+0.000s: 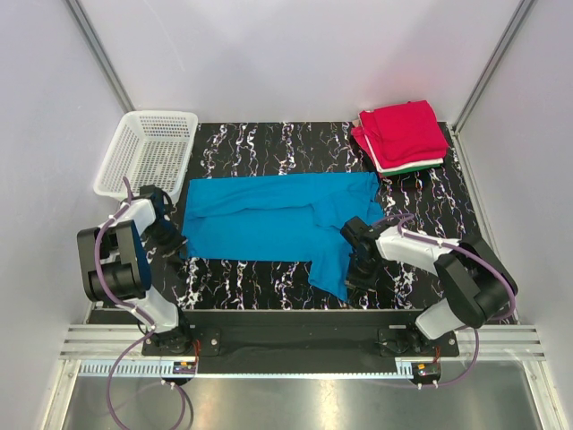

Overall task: Fold and stack the t-shirts
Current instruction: Fold the tshirt

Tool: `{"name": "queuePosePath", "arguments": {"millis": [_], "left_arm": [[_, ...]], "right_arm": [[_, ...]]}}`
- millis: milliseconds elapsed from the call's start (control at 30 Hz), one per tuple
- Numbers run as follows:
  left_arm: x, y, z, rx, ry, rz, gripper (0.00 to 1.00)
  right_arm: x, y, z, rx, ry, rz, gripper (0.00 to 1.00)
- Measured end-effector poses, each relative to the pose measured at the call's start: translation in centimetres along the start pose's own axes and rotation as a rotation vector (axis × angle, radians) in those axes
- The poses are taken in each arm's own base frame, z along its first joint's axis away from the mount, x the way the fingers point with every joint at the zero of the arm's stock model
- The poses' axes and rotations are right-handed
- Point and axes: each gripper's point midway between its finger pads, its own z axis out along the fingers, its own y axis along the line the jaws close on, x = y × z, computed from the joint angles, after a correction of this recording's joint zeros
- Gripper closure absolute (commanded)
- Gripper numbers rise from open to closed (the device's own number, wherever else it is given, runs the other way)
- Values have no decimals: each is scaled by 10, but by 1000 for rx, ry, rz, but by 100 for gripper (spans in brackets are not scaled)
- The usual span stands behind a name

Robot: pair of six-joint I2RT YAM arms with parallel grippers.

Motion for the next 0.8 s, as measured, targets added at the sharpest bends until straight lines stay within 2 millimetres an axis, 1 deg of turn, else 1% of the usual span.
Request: {"name": "queuePosePath", "arguments": {"millis": [133,267,633,667,700,733,800], "left_arm": [[0,0,0,-1,1,0,97],[0,0,0,-1,0,3,100],[0,1,0,-3,-1,4,100],[-1,1,0,-3,-2,4,94],[-1,0,0,-3,-2,4,76],[-1,0,0,-2,-3,5,69],[-1,1,-1,-3,-4,9,59]], "right_arm": [[0,0,0,0,0,-1,100],[0,0,0,1,0,-1,100],[-2,1,-1,3,-9,-1,100],[-3,1,-1,3,-10,-1,100],[-3,1,-1,2,-10,-2,100],[-3,1,-1,2,-10,-2,100],[-3,1,-1,2,-11,-2,100]]}}
